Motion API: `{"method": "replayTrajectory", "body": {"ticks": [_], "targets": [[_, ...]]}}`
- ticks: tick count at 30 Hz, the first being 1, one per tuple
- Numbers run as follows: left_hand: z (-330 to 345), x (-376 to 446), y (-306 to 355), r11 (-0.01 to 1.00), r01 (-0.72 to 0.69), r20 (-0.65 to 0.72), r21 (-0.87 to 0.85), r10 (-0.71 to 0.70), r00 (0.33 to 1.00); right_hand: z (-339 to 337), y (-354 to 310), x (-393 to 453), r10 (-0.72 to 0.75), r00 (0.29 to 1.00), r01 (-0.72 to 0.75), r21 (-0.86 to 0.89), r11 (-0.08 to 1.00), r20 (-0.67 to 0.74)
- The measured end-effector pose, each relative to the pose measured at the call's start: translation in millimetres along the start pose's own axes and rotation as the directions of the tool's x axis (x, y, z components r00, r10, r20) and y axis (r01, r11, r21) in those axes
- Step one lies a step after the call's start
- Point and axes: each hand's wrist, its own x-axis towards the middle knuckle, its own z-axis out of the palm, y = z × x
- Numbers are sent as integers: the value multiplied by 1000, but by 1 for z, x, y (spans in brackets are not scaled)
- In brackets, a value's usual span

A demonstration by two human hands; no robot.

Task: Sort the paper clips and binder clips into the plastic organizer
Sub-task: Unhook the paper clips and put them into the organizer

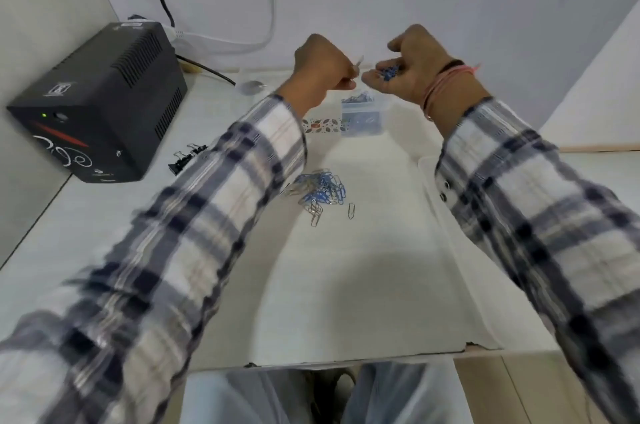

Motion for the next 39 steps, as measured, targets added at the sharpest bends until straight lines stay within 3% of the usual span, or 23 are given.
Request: {"method": "replayTrajectory", "body": {"ticks": [4,9,13,15,17,21,23,25,27,28,31,32,35,39], "targets": [[20,20,2,986,13,118,168,-33,992,4,-3,21,25,1000,-24,-229,973,1],[19,23,-2,992,29,126,121,-44,991,-12,-2,24,60,991,-21,-300,954,120],[-2,1,-6,998,2,120,67,-10,993,-34,3,7,-104,985,142,-309,940,137],[-17,-17,-10,998,-32,163,63,22,986,-43,10,-5,-124,972,196,-404,893,198],[-32,-38,-17,992,-51,233,116,23,972,-52,22,-15,-68,958,223,-575,787,278],[-57,-66,-33,925,-42,326,377,-90,941,-53,54,-32,65,928,304,-845,441,367],[-63,-74,-47,824,-23,295,566,-177,939,-46,70,-39,96,921,339,-898,279,377],[-66,-86,-60,656,-58,257,753,-212,943,-37,83,-47,130,906,387,-914,125,402],[-64,-101,-68,568,-114,274,815,-204,940,-26,93,-59,144,884,449,-894,1,444],[-64,-106,-72,593,-114,287,797,-206,936,-21,97,-64,156,869,478,-878,-25,469],[-70,-118,-78,822,12,317,569,-233,919,-13,101,-73,243,819,526,-849,44,520],[-76,-119,-79,855,37,312,517,-229,922,-12,99,-75,242,812,537,-842,47,531],[-94,-122,-83,835,-17,301,549,-179,937,-15,92,-76,229,813,560,-826,-56,536],[-96,-134,-85,749,-183,491,637,-212,845,-15,101,-87,346,821,561,-754,-341,454]]}}
